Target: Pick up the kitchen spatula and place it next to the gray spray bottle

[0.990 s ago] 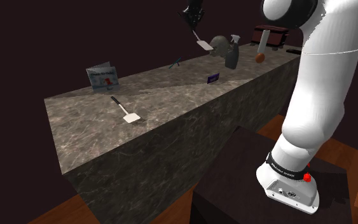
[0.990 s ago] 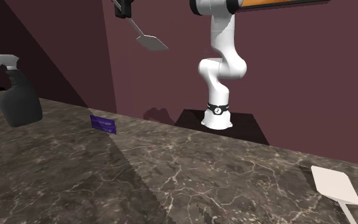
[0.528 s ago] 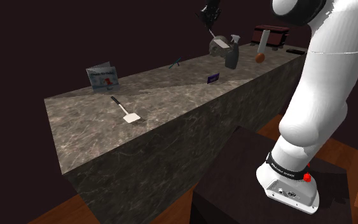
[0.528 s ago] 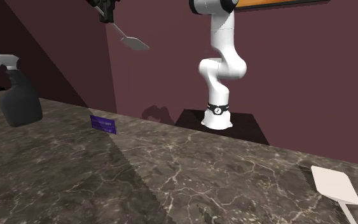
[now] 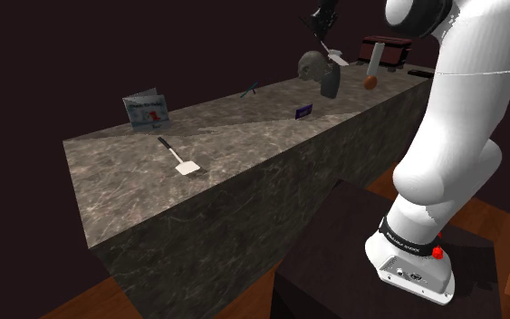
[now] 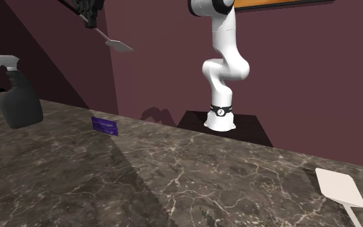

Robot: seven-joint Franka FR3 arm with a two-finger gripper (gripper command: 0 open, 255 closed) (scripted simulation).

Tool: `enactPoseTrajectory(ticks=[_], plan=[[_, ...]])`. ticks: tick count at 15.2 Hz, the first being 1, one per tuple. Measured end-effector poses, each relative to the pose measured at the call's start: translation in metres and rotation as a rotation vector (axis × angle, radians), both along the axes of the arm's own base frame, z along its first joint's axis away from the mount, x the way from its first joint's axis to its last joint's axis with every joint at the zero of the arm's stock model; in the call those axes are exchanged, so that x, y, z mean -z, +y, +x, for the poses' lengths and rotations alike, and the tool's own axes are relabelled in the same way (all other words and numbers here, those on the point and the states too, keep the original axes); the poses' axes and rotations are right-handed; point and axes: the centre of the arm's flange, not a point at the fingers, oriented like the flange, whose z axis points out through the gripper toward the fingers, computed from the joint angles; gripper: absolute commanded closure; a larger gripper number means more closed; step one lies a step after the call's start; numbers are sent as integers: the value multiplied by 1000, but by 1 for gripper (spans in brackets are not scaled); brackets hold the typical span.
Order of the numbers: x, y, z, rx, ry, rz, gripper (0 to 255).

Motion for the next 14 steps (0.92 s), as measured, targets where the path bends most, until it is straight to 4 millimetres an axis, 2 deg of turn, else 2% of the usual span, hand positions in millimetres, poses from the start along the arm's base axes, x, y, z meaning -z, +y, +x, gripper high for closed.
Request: enactPoseTrajectory(ticks=[1,9,14], plan=[[0,-9,-11,0,0,1,255],[-1,-93,-61,0,0,0,255],[20,-100,-68,-1,0,0,255]])
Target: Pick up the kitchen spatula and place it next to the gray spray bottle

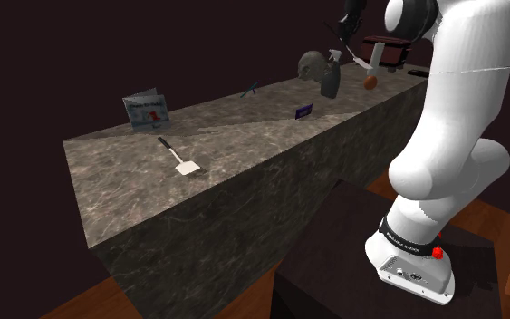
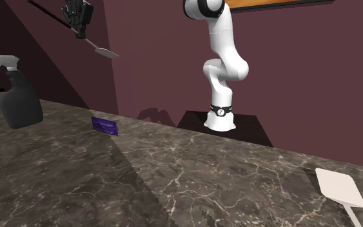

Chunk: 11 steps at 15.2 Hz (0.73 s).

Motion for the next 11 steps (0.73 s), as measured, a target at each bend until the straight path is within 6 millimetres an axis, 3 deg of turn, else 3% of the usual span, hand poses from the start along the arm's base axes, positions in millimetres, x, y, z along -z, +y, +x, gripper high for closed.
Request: enactPoseTrajectory(ticks=[11], plan=[[58,-2,0,0,0,0,255]])
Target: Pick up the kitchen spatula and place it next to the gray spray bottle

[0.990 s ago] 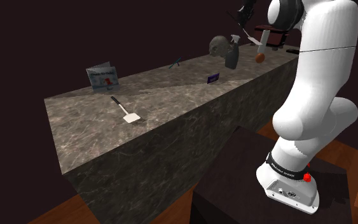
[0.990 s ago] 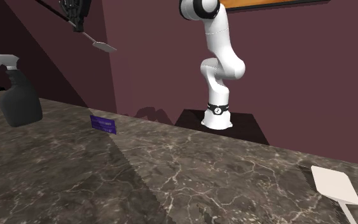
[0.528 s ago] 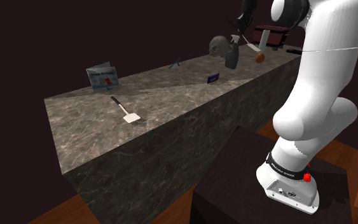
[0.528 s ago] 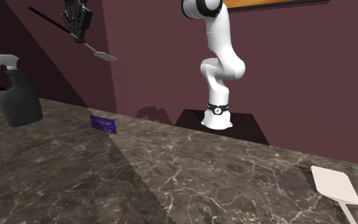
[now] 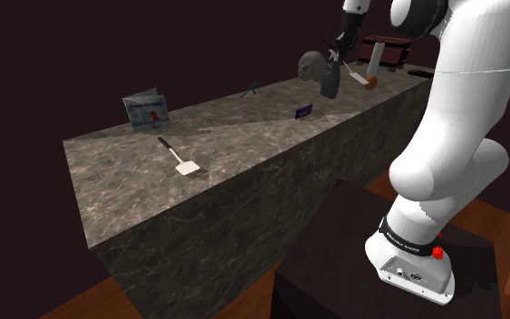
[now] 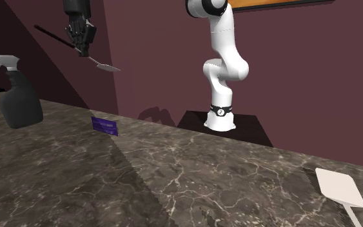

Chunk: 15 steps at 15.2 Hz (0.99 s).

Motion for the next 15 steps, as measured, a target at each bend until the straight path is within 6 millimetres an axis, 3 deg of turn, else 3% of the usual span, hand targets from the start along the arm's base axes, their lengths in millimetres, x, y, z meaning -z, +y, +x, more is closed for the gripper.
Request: enactPoseTrajectory(ticks=[15], plan=[[80,0,1,0,0,0,255]])
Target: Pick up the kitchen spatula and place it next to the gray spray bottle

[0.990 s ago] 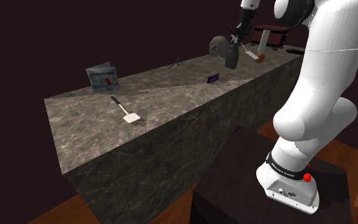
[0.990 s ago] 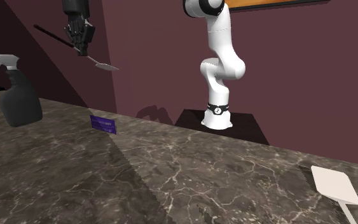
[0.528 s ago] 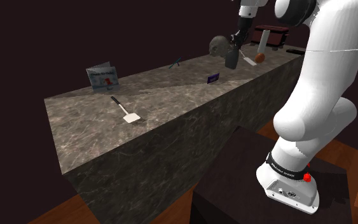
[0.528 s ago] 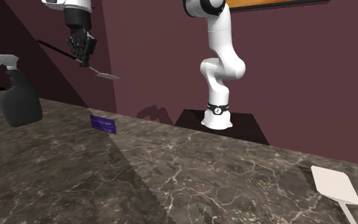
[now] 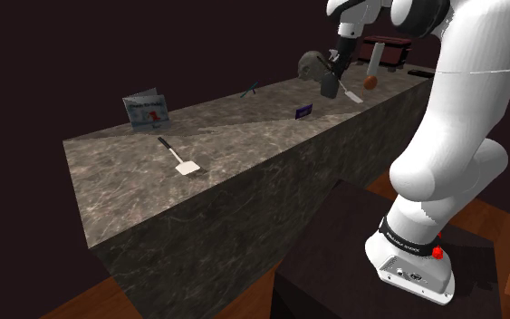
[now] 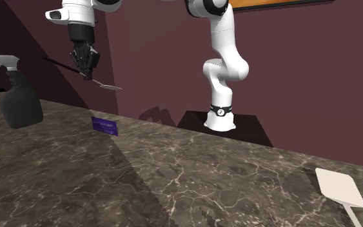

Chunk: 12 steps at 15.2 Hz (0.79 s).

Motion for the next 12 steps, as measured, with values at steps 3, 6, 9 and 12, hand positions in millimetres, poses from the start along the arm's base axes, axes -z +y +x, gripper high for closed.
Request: enactPoseTrajectory(ticks=[3,6,9,12], plan=[[16,0,0,0,0,0,255],[31,0,0,0,0,0,255],[46,-1,-1,0,0,0,255],[63,1,-1,0,0,0,255]])
